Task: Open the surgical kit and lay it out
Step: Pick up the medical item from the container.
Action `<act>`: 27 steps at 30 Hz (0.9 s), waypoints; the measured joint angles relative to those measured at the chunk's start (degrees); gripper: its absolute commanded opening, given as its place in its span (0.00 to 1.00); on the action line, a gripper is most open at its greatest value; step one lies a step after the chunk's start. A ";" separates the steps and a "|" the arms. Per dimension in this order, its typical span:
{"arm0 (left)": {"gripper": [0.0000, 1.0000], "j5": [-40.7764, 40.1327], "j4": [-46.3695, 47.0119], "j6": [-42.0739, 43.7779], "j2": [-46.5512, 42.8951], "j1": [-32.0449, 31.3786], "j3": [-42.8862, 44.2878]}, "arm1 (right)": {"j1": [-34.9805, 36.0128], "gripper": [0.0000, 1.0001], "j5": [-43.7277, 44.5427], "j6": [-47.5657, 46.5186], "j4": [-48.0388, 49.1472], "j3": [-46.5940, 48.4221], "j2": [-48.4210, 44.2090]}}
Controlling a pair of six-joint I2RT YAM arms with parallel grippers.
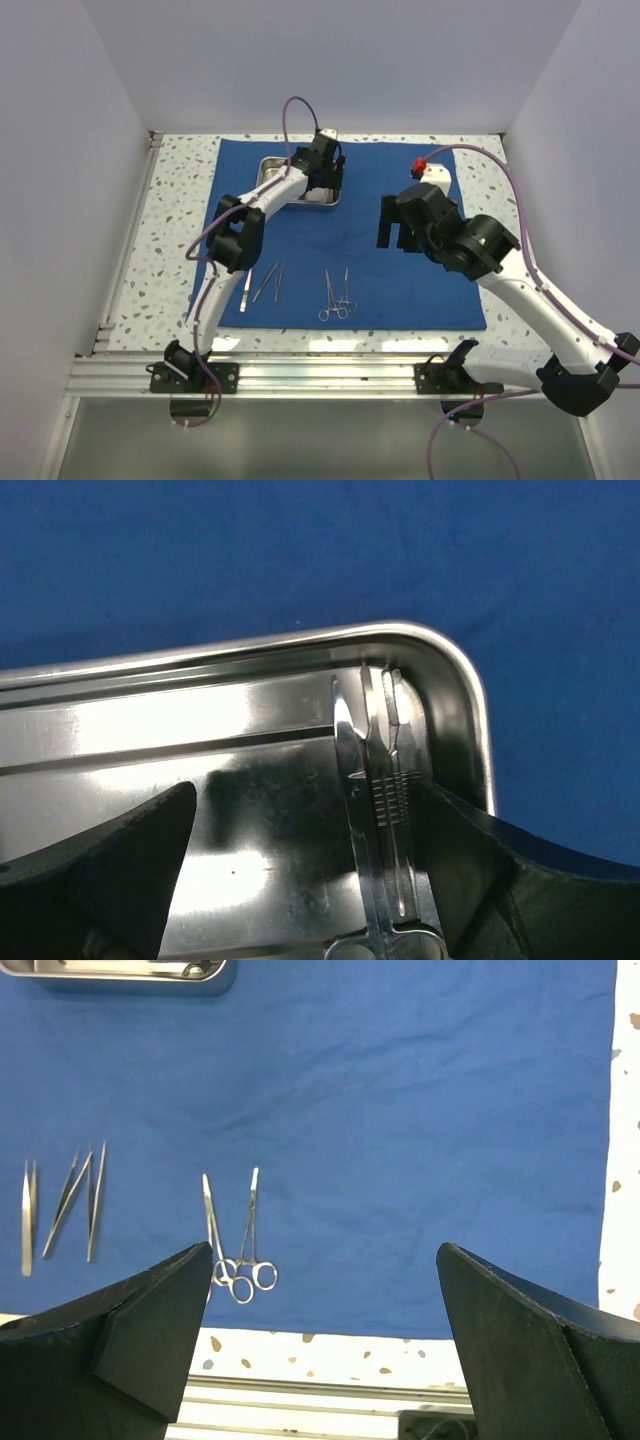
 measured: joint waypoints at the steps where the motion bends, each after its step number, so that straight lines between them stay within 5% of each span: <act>1: 0.92 -0.76 -0.20 0.00 0.57 -0.13 0.33 | -0.02 0.99 0.15 -0.26 -0.02 0.00 0.20; 14: 0.72 -6.64 -0.46 -2.60 2.01 -0.90 0.55 | -1.16 0.99 0.35 -2.25 -0.02 0.26 0.39; 21: 0.45 -8.55 -0.61 -3.32 0.63 -0.72 -1.51 | -1.49 0.99 0.31 -2.64 0.00 0.26 0.39; 27: 0.37 -8.72 -1.14 -3.76 -0.79 0.74 -3.63 | -1.53 0.99 0.28 -2.69 0.04 0.26 0.39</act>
